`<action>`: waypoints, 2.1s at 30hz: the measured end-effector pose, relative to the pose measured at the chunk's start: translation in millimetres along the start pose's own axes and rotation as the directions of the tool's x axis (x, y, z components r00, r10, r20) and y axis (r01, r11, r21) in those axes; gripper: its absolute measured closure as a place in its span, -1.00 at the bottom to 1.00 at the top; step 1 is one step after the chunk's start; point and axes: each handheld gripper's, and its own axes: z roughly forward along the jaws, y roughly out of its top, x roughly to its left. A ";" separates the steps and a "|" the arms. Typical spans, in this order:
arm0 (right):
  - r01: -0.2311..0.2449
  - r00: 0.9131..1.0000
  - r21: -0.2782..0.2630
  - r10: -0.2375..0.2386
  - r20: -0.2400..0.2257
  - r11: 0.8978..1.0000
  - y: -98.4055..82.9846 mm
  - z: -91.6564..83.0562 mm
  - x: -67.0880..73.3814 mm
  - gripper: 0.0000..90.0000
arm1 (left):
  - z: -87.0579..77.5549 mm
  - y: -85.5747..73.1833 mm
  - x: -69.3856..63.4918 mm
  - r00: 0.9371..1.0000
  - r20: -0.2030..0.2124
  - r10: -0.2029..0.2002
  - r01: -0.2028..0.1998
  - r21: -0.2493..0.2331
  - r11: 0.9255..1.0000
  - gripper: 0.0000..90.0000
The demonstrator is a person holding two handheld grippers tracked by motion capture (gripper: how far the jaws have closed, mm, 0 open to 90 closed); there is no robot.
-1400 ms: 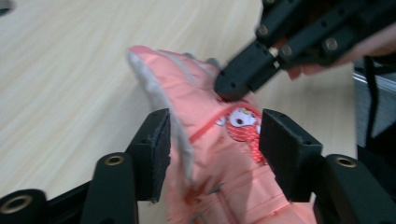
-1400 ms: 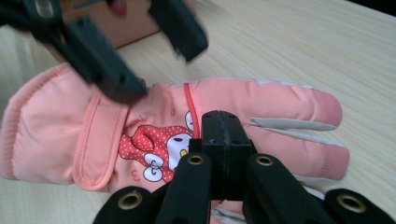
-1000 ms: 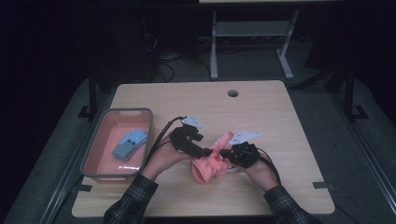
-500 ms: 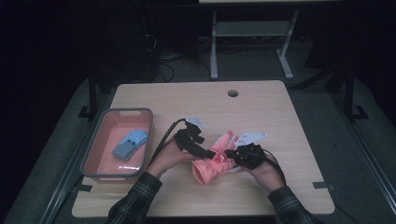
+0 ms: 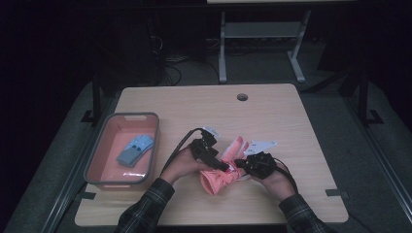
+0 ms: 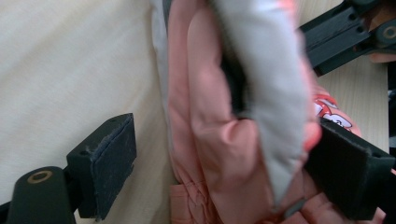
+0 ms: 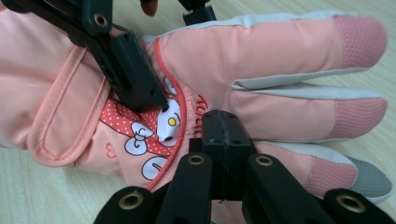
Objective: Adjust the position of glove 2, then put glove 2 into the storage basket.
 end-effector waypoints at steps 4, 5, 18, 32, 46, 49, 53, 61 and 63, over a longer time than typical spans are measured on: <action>-0.006 1.000 0.005 0.006 -0.005 1.000 -2.2 1.6 1.1 1.00 | 5.6 -1.0 0.9 0.999 0.041 -0.011 0.010 0.019 1.000 -0.67; -0.004 1.000 0.009 0.004 -0.005 1.000 -2.4 1.7 1.4 1.00 | 6.4 -1.2 1.2 0.999 0.049 -0.015 0.014 0.025 1.000 -0.64; 0.006 1.000 0.017 -0.006 -0.007 1.000 -3.1 4.6 2.0 1.00 | 9.5 -4.0 6.5 0.987 0.147 -0.061 0.056 0.038 0.998 -0.39; 0.009 1.000 0.016 -0.009 0.002 1.000 -3.8 4.9 1.5 1.00 | 8.0 -4.4 12.2 0.971 0.214 -0.106 0.097 0.053 0.994 0.33; -0.015 1.000 -0.107 0.018 0.025 0.994 -12.5 -34.4 -7.6 0.74 | -20.9 5.7 -10.5 0.999 0.029 0.016 -0.016 -0.017 1.000 0.41; -0.048 0.998 -0.126 0.053 0.043 0.991 -19.4 -44.7 -13.2 0.53 | -30.6 6.6 -11.4 0.999 -0.025 0.042 -0.043 -0.026 0.999 0.41; -0.101 0.992 -0.103 0.108 0.063 0.990 -34.4 -49.5 -22.3 0.23 | -41.3 6.7 -12.2 0.996 -0.071 0.045 -0.048 -0.047 0.998 0.42; -0.137 0.982 -0.004 0.136 0.130 0.991 -59.4 -32.3 -40.1 -0.31 | -65.6 8.1 -13.0 0.990 -0.133 0.038 -0.050 -0.088 0.995 0.44; -0.140 0.980 0.003 0.138 0.143 0.990 -61.6 -29.8 -42.5 -0.40 | -74.9 8.1 -13.5 0.990 -0.141 0.018 -0.035 -0.116 0.993 0.43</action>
